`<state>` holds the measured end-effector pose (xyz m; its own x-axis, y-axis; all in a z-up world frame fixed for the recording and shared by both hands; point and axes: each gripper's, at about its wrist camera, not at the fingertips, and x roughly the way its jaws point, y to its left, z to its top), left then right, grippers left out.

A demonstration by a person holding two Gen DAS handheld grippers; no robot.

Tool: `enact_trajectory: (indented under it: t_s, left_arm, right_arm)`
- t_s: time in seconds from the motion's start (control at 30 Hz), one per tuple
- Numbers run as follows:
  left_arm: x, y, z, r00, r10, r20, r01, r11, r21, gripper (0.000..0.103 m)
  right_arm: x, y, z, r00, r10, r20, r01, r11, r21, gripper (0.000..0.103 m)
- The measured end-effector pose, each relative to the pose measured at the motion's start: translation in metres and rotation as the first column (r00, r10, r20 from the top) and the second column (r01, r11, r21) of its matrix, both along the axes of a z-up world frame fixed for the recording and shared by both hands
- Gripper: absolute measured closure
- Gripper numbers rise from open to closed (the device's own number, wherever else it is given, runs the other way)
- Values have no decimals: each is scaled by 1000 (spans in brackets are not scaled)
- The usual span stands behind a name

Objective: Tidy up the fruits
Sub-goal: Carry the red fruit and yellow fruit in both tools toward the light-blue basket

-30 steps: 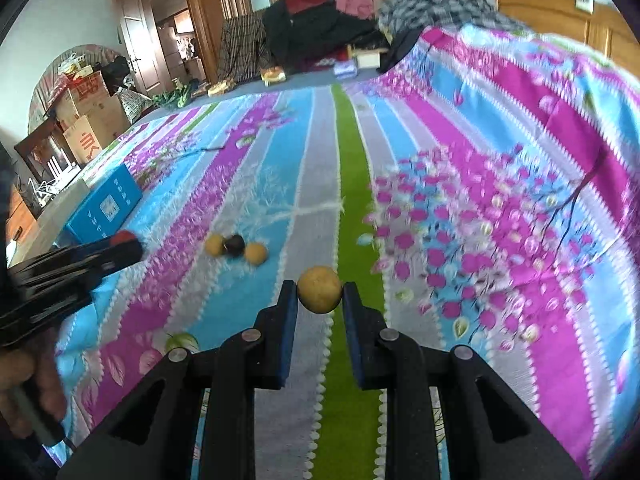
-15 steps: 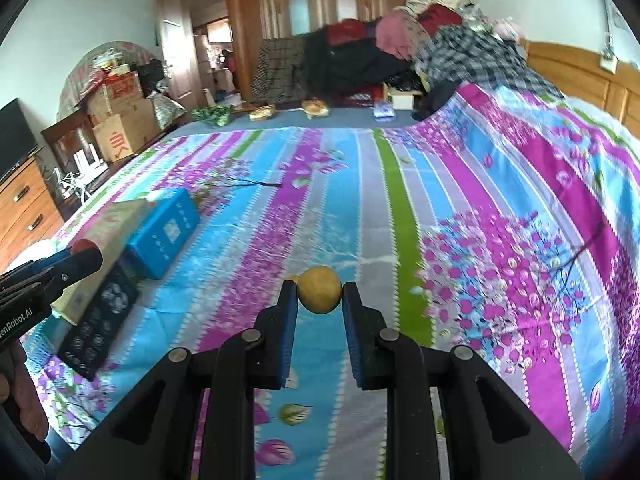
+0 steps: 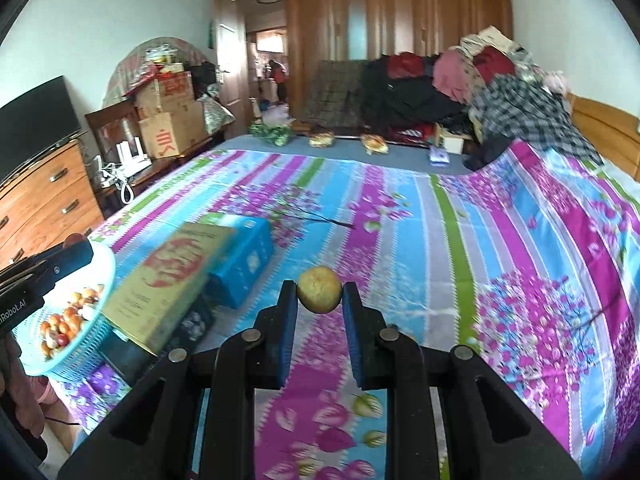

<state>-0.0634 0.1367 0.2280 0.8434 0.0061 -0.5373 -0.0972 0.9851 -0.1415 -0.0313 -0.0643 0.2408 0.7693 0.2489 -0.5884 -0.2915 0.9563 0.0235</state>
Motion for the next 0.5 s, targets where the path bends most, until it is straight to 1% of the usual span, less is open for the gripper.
enact_trajectory:
  t_s: [0.27, 0.5]
  left_arm:
    - [-25, 56, 14, 993, 120, 19, -120, 993, -14, 72]
    - [-50, 103, 19, 975, 219, 33, -218, 976, -25, 72]
  right_arm:
    - [-4, 79, 26, 992, 123, 19, -123, 992, 9, 77]
    - [-12, 149, 41, 973, 230, 26, -231, 973, 22, 77]
